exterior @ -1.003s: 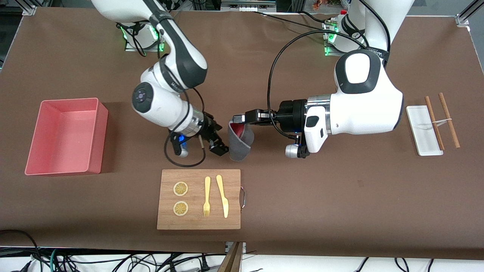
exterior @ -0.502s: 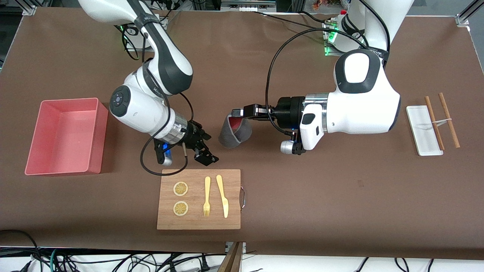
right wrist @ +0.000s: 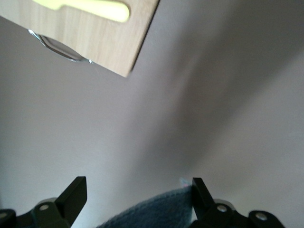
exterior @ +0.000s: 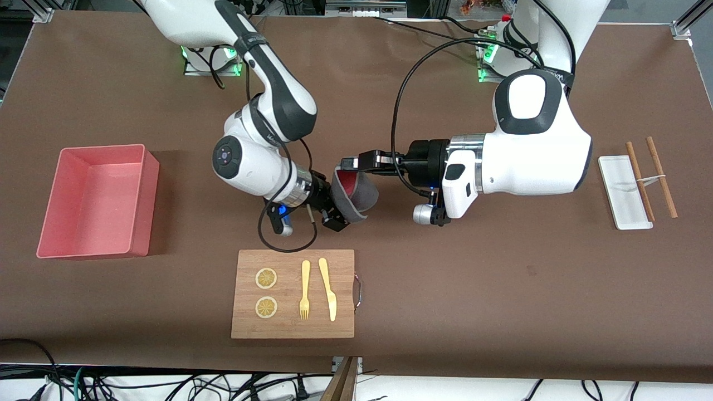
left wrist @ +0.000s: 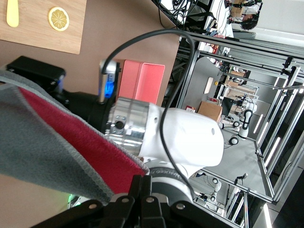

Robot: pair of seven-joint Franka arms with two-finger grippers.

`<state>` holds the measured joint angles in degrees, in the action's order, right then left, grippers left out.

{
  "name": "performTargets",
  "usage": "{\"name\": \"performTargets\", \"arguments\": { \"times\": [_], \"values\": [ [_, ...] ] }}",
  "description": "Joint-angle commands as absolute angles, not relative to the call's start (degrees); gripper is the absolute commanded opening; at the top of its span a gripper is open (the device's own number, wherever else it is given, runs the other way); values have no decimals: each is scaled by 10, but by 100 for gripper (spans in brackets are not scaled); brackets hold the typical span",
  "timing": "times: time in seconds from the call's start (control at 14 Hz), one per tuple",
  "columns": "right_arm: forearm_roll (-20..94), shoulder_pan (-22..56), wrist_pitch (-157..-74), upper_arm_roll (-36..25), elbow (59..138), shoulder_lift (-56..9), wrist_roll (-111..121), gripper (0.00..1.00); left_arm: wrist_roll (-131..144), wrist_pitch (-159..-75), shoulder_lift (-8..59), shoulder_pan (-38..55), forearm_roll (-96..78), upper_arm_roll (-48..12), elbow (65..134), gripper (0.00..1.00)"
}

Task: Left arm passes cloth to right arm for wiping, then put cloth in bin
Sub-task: 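Release the cloth from the left gripper and pull the left arm back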

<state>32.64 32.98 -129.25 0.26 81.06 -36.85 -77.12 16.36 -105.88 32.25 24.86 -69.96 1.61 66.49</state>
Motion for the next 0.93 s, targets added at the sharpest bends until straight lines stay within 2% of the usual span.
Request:
{"name": "performTargets", "arguments": {
  "times": [0.0, 0.86],
  "values": [
    [362, 331, -1294, 3, 800, -375, -765, 0, 145, -1054, 310, 247, -719, 18, 678, 0],
    [384, 326, -1291, 0, 799, -370, -760, 0, 145, -1055, 311, 247, -719, 18, 678, 0]
  ]
}}
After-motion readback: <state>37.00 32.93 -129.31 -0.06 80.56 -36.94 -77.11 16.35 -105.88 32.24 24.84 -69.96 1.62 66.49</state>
